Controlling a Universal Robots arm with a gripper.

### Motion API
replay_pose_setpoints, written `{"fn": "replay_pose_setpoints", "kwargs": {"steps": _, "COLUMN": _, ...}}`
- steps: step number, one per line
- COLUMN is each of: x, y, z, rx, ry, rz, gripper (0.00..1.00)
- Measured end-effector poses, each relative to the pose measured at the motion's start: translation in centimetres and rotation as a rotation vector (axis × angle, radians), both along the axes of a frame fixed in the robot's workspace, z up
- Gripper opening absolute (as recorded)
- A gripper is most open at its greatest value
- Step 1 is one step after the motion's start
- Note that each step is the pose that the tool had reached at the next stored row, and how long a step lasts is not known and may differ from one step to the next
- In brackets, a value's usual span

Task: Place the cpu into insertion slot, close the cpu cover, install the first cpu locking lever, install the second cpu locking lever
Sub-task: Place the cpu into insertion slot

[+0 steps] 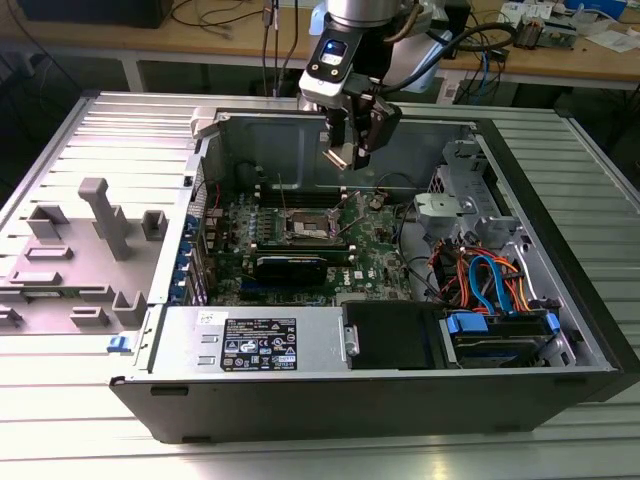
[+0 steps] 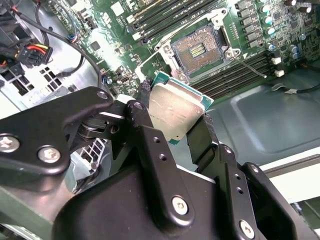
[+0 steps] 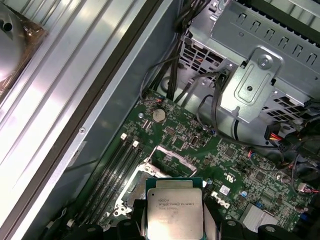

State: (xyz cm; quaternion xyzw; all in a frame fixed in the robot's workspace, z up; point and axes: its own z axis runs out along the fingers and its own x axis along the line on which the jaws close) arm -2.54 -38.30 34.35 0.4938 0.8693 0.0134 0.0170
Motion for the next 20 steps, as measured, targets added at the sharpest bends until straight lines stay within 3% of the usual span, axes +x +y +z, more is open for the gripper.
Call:
{"fn": "replay_pose_setpoints", "kwargs": {"steps": 10, "x": 0.0, "y": 0.0, "z": -0.52, "rx": -0.005, "ry": 0.0001, "rz": -0.127, "gripper": 0.54}}
{"fn": "replay_pose_setpoints", "kwargs": {"steps": 16, "x": 0.0, "y": 0.0, "z": -1.08, "rx": -0.0067, "ry": 0.0094, "rz": -0.139, "gripper": 0.54}}
{"fn": "replay_pose_setpoints", "kwargs": {"steps": 20, "x": 0.0, "y": -0.01, "z": -1.82, "rx": -0.01, "ry": 0.0099, "rz": -0.178, "gripper": 0.54}}
